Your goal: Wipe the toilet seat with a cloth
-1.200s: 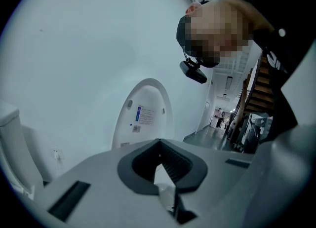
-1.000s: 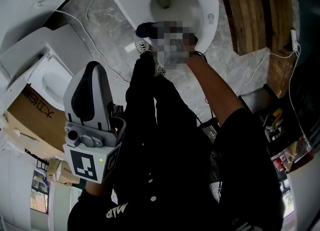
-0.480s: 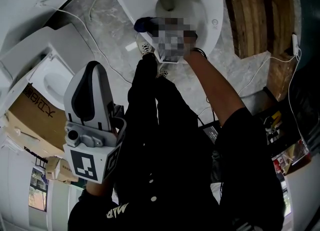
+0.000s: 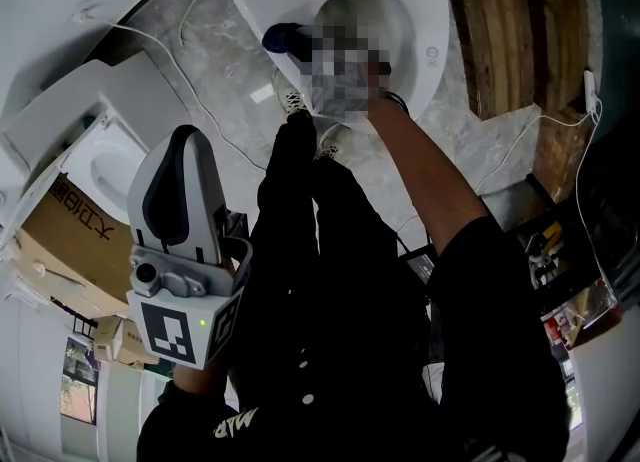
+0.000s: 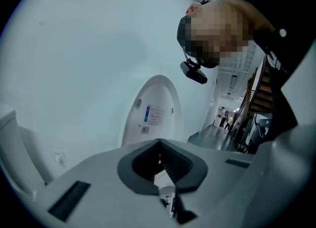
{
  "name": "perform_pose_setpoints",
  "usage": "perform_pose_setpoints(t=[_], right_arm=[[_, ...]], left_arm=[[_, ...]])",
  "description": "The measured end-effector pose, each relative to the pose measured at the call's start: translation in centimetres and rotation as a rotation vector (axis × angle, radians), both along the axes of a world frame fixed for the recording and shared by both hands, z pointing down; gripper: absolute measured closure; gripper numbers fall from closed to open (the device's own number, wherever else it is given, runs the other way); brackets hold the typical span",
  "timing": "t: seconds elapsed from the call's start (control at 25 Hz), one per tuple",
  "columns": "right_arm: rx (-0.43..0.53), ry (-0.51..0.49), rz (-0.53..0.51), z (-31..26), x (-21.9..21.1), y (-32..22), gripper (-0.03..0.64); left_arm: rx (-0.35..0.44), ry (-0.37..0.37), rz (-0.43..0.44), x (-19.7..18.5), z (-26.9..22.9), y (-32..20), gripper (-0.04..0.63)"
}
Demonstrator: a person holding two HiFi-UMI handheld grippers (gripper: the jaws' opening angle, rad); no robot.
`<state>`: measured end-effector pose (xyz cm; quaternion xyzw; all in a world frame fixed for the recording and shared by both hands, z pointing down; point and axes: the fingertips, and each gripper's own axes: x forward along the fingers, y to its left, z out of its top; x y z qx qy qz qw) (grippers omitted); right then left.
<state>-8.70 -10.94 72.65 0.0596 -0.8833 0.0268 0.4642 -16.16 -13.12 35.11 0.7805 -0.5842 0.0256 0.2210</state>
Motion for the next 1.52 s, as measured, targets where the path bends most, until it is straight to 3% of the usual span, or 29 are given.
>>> perform_pose_setpoints(t=[0.28, 0.48, 0.84, 1.52], right_arm=[[0.002, -0.042, 0.120, -0.4, -0.5, -2.5, 0.525], [-0.049, -0.122, 0.345, -0.7, -0.3, -5.1, 0.526], [-0.120, -0.200, 0.639, -1.0, 1.5, -8.9, 0.528], [-0.110, -0.136, 0.853, 0.0, 9.1, -12.9, 0.529]], left_arm=[[-0.011, -0.002, -0.008, -0.9, 0.6, -0.8, 0.588], [-0.020, -0.005, -0.014, -1.3, 1.0, -1.1, 0.588], [-0.018, -0.008, -0.010, -1.3, 0.8, -1.8, 0.588], [-0.007, -0.009, 0.004, -1.0, 0.4, -1.6, 0.588]])
